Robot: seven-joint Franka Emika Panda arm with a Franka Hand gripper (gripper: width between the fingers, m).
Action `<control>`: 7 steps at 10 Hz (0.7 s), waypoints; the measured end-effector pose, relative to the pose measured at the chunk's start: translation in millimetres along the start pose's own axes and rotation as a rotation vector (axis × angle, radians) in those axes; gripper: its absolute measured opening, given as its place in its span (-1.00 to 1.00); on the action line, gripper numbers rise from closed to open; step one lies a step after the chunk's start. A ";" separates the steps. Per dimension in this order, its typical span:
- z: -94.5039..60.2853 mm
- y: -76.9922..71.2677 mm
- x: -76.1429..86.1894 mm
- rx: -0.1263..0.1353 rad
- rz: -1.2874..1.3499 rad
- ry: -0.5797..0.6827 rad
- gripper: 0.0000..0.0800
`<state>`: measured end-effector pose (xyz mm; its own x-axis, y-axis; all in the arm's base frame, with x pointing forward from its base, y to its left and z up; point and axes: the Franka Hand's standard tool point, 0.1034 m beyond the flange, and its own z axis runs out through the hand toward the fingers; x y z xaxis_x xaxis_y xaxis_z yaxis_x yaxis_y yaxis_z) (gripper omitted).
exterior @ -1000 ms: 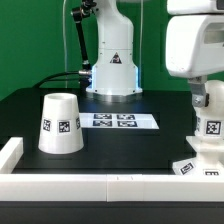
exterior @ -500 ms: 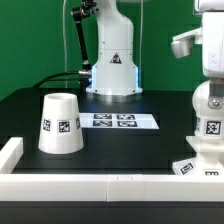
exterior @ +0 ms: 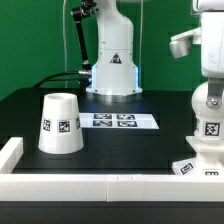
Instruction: Assemble lamp
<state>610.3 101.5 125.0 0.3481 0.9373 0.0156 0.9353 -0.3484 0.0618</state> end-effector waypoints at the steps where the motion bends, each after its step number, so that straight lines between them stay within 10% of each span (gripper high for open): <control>1: 0.0 0.1 -0.3 0.000 0.001 0.000 0.44; 7: -0.8 -2.3 0.8 -0.014 0.737 0.021 0.44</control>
Offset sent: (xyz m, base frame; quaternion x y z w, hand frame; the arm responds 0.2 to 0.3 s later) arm -0.0072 0.0028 0.0045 0.0041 -0.0005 0.3330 0.9429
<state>608.4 103.0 125.7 0.8845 0.4600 0.0774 0.4582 -0.8879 0.0404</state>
